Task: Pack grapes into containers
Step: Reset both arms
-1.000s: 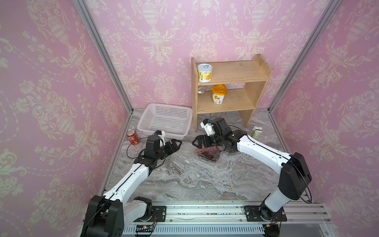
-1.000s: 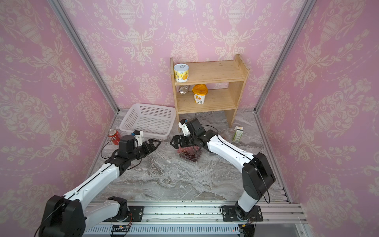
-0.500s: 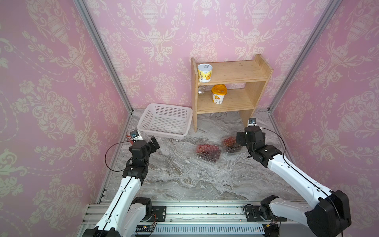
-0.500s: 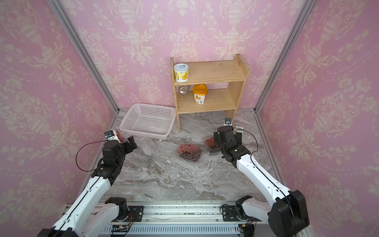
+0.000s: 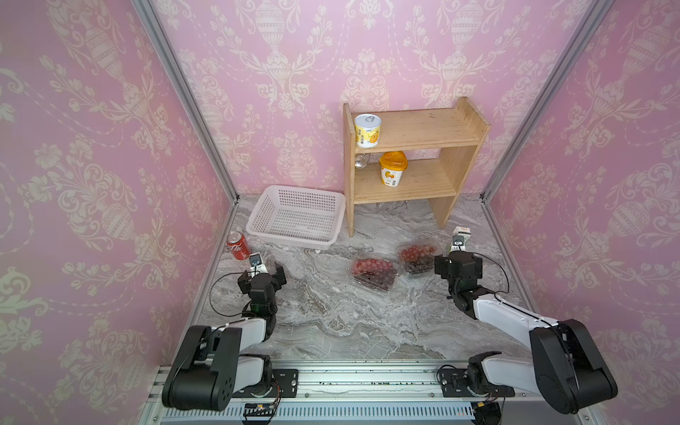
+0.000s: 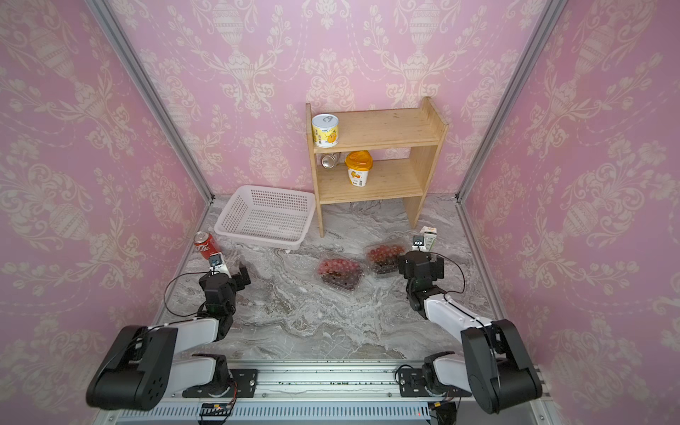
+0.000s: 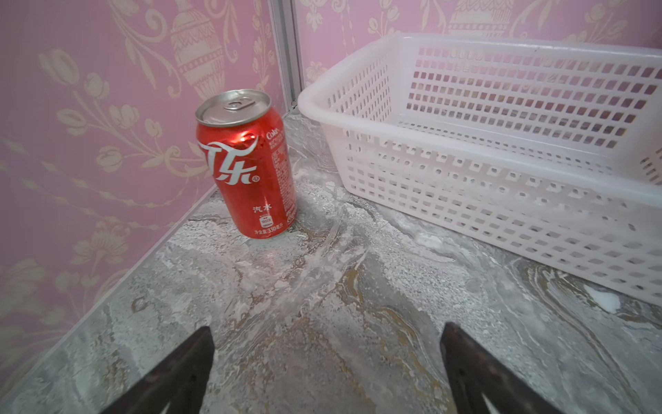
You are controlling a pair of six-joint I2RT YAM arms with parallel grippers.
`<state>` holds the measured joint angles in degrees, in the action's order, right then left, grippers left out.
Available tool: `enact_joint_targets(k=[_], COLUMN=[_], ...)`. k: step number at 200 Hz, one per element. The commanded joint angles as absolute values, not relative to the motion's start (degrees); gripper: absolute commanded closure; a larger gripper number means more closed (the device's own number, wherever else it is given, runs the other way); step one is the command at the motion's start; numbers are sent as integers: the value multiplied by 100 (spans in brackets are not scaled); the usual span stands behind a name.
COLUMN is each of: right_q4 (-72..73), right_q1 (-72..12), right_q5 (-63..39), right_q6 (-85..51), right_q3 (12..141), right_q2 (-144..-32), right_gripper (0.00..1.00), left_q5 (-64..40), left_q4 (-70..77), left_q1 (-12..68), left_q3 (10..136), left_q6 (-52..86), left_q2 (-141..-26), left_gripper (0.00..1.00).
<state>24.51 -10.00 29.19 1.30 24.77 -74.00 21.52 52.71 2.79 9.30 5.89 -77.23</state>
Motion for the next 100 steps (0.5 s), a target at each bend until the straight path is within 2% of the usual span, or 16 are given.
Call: enact_joint_targets(k=[1, 15, 32, 53, 68, 100], right_q4=[3334, 3553, 4494, 5469, 4686, 4628], right_q1=[-696, -546, -493, -472, -304, -182], right_q5=[1616, 935, 838, 692, 574, 488], right_q6=[298, 201, 5, 50, -129, -250], right_q3=[2409, 2300, 1958, 1853, 2175, 2246], right_q2=[-7648, -7614, -7798, -8603, -8527, -8570], right_gripper=[0, 0, 0, 0, 0, 0], left_q5=[2080, 1943, 1831, 1851, 1565, 1554], left_q4=[6840, 6998, 7252, 7254, 7149, 6085], left_q1=[229, 225, 224, 220, 220, 73], left_q3=[1004, 1126, 1147, 1227, 1492, 1907], left_q6=[148, 56, 0, 42, -75, 159], left_q2=[-8337, -8681, -8960, -9141, -9528, -9373], left_gripper=[1, 1, 1, 1, 1, 1])
